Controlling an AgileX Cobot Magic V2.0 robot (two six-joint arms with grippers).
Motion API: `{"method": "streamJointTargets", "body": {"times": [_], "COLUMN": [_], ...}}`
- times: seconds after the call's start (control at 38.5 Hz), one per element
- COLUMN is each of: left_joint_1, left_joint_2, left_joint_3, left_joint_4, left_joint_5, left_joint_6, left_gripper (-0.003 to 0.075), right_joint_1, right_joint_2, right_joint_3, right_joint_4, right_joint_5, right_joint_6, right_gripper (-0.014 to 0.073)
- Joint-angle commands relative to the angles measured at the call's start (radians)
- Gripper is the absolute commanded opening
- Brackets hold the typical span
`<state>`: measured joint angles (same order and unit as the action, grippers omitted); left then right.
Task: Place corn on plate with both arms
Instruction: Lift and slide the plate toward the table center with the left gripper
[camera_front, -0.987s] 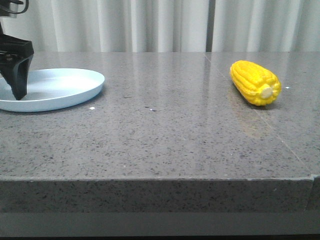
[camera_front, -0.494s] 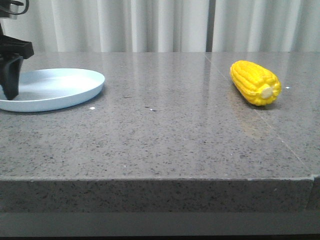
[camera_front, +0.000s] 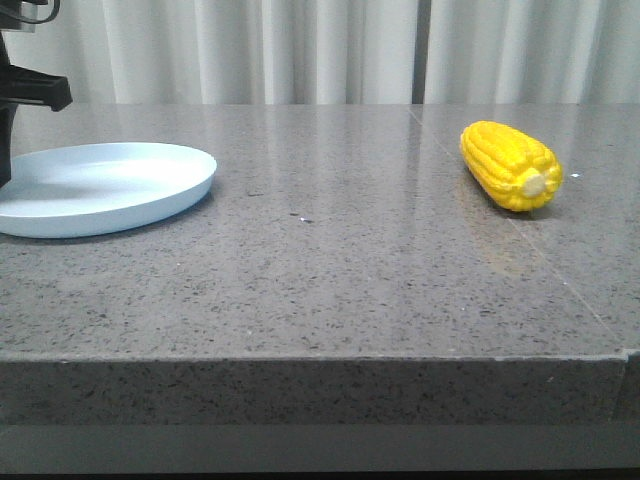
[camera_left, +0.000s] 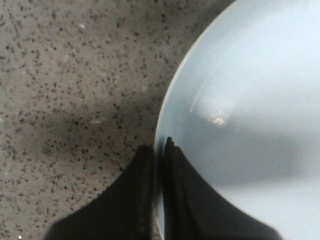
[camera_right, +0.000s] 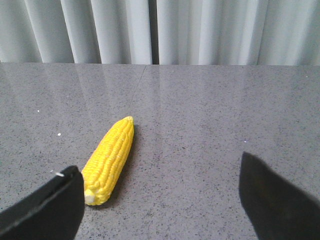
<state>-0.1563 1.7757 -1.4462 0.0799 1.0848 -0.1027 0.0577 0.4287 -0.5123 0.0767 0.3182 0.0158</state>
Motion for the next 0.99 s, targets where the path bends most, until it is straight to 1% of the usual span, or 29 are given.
{"method": "streamJointTargets", "body": {"times": [0.0,0.16,0.29,0.42,0.55,0.68,0.86,0.94,0.96], "left_joint_1": [-0.003,-0.021,-0.049,-0.093,-0.144,-0.176,-0.180,-0.180,-0.180], "left_joint_2": [-0.046,-0.072,-0.074,-0.066,-0.030,0.029,0.082,0.080,0.078], "left_joint_3": [-0.058,-0.151,-0.221,-0.228,-0.228,-0.228,-0.228,-0.228,-0.228], "left_joint_4": [-0.033,-0.150,-0.297,-0.401,-0.416,-0.417,-0.417,-0.414,-0.414], "left_joint_5": [0.000,0.013,0.044,-0.007,-0.049,-0.059,-0.055,-0.057,-0.057], "left_joint_6": [-0.001,0.030,0.081,0.103,0.103,0.103,0.103,0.103,0.103], "left_gripper": [-0.0020,-0.0020,-0.0020,-0.0020,-0.0020,-0.0020,-0.0012,0.0045,0.0079], "right_joint_1": [-0.007,-0.007,-0.007,-0.007,-0.007,-0.007,-0.007,-0.007,-0.007], "right_joint_2": [0.010,0.010,0.010,0.010,0.010,0.010,0.010,0.010,0.010], "right_joint_3": [-0.036,-0.036,-0.036,-0.036,-0.036,-0.036,-0.036,-0.036,-0.036], "right_joint_4": [-0.003,-0.003,-0.003,-0.003,-0.003,-0.003,-0.003,-0.003,-0.003], "right_joint_5": [-0.088,-0.088,-0.088,-0.088,-0.088,-0.088,-0.088,-0.088,-0.088], "right_joint_6": [-0.010,-0.010,-0.010,-0.010,-0.010,-0.010,-0.010,-0.010,-0.010], "right_gripper": [0.0647,0.0647,0.0647,0.0647,0.0647,0.0647,0.0647,0.0647,0.0647]}}
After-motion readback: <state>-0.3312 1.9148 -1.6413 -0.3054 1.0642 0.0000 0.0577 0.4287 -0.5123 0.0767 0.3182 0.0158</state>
